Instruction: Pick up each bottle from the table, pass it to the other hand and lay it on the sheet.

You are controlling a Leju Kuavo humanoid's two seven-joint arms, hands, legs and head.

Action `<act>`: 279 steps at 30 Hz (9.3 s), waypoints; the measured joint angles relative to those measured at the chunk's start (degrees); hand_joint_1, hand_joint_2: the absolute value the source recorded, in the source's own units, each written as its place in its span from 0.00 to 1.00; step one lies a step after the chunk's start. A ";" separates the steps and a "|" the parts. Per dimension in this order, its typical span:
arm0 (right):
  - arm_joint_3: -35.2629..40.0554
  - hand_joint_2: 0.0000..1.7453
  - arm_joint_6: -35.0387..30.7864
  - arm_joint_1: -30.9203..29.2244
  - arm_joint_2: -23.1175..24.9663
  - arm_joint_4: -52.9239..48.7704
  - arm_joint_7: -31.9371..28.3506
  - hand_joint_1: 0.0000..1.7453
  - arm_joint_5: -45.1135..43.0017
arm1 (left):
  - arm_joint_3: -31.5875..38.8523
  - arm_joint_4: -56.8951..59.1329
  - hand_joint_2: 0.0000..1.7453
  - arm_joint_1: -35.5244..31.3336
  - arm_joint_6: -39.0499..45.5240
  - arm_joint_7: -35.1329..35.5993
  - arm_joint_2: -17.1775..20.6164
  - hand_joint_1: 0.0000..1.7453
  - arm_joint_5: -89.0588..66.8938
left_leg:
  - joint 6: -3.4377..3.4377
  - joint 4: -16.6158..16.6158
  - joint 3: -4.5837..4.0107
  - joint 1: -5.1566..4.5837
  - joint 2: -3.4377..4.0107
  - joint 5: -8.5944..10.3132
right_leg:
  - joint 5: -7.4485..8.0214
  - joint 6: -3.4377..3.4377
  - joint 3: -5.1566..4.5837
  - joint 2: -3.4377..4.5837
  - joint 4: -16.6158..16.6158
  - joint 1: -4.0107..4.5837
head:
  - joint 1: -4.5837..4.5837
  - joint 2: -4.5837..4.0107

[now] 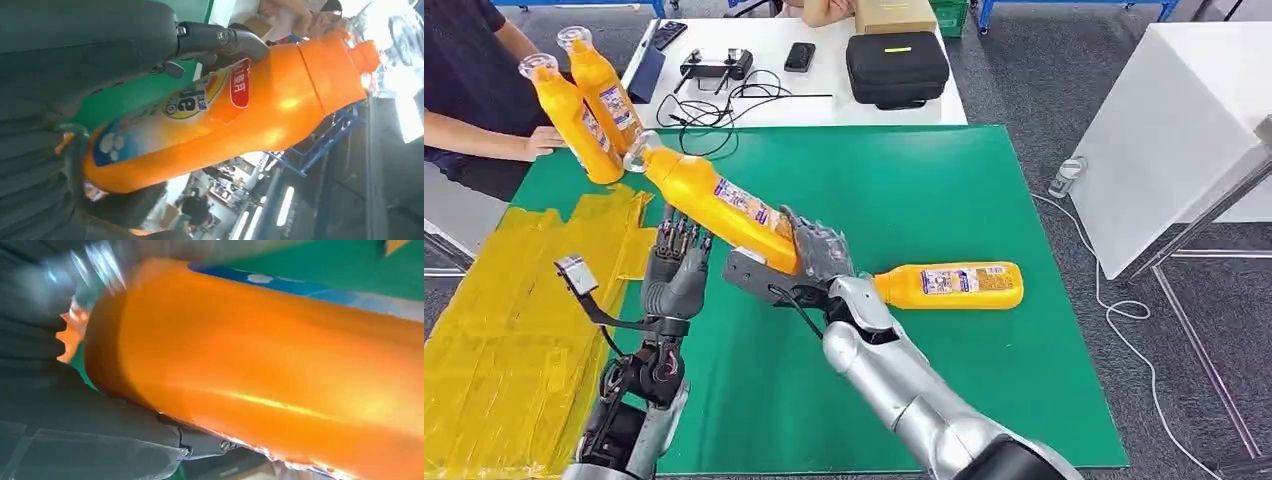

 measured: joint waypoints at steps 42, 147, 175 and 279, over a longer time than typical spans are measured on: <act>30.59 1.00 -1.86 -0.92 -0.42 -3.84 4.48 0.00 -24.89 | 4.55 -7.63 1.00 6.36 3.85 2.45 0.57 1.00 2.22 | -0.01 0.00 -0.02 -0.04 0.16 0.00 | 0.00 0.00 -0.05 0.10 -0.01 0.00 | 0.00 0.00; -18.54 1.00 12.76 28.82 -33.72 -40.00 -14.00 0.00 2.97 | 14.36 -12.90 0.00 11.40 27.80 -14.97 11.19 0.00 -32.92 | -0.01 0.00 -0.17 -0.10 -0.11 0.04 | 0.01 0.02 -0.13 -0.11 -0.03 -0.15 | -0.02 0.00; -12.68 1.00 11.10 5.11 -33.07 -7.97 -17.75 0.00 13.88 | 13.18 -10.60 0.00 9.55 25.75 -15.56 11.52 0.00 -28.83 | 0.00 0.02 -0.20 -0.09 -0.11 0.07 | 0.05 0.06 -0.14 -0.09 0.00 -0.15 | -0.02 -0.02; 22.79 1.00 4.94 0.97 -0.15 -8.26 -4.18 1.00 -30.99 | 4.44 -11.72 1.00 8.79 3.13 1.20 -0.04 0.00 -8.33 | -0.06 0.03 -0.27 0.00 0.21 0.14 | 0.18 -0.10 -0.34 0.17 0.11 -0.01 | -0.02 0.00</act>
